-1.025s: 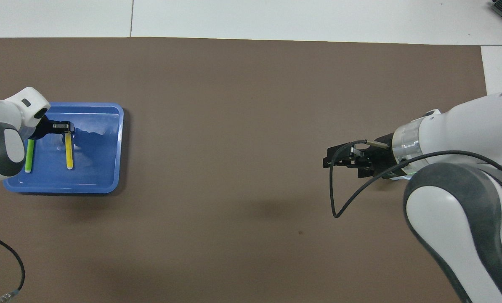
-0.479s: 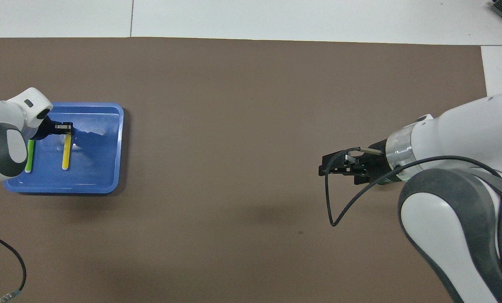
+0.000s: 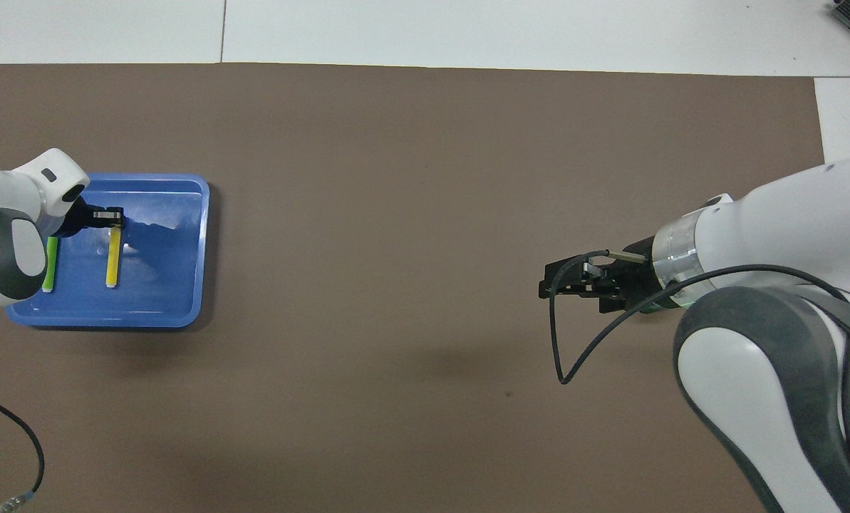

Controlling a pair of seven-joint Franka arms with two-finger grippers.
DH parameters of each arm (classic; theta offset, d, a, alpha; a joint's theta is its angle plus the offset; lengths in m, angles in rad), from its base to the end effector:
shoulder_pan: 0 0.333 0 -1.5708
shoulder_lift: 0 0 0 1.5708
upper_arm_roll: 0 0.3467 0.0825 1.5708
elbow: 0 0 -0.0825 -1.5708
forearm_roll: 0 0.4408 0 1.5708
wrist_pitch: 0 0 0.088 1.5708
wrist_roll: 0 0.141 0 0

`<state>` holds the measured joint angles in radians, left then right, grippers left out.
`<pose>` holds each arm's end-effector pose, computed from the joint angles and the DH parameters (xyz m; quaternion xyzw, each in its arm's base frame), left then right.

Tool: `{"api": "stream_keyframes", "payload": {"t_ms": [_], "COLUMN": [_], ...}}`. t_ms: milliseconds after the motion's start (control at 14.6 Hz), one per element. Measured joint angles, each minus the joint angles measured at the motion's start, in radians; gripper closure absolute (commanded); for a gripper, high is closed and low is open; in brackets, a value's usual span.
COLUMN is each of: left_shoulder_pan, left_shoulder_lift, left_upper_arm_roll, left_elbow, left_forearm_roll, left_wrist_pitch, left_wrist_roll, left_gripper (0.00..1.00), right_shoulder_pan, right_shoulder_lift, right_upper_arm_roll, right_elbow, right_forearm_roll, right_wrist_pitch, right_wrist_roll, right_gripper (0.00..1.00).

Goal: Transfer and insert pens with both arms
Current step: 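Lift the yellow pen with the left gripper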

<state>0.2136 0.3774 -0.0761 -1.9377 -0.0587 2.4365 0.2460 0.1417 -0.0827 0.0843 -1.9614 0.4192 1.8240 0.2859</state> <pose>0.6826 0.0946 0.2584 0.9971 -0.0295 0.0663 0.0219 0.5564 0.1767 0.4937 -0.9763 0.0871 0.0755 0.1834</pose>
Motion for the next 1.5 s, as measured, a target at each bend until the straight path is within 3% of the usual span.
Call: {"api": "stream_keyframes", "payload": {"t_ms": [615,957,1504], "left_shoulder_pan": [0.000,-0.007,-0.027], "left_shoulder_lift": [0.000,-0.007,-0.050], "left_upper_arm_roll": [0.000,-0.003,-0.026], "left_elbow": [0.012,0.087,0.179], "left_forearm_roll": [0.000,0.000,-0.056], "left_wrist_pitch": [-0.042,-0.180,-0.332], "left_wrist_roll": [-0.021,-0.075,-0.385], "left_gripper": [1.00,1.00,1.00], "right_shoulder_pan": [0.002,0.005,0.005], "right_shoulder_lift": [0.000,0.000,0.000], "right_upper_arm_roll": [0.001,0.001,0.001], "right_elbow": [-0.002,-0.004,-0.004], "right_forearm_roll": [0.000,0.000,0.000], "right_wrist_pitch": [0.009,0.014,0.022], "right_wrist_roll": [0.000,0.000,0.000], "right_gripper": [0.00,0.00,0.00]}}
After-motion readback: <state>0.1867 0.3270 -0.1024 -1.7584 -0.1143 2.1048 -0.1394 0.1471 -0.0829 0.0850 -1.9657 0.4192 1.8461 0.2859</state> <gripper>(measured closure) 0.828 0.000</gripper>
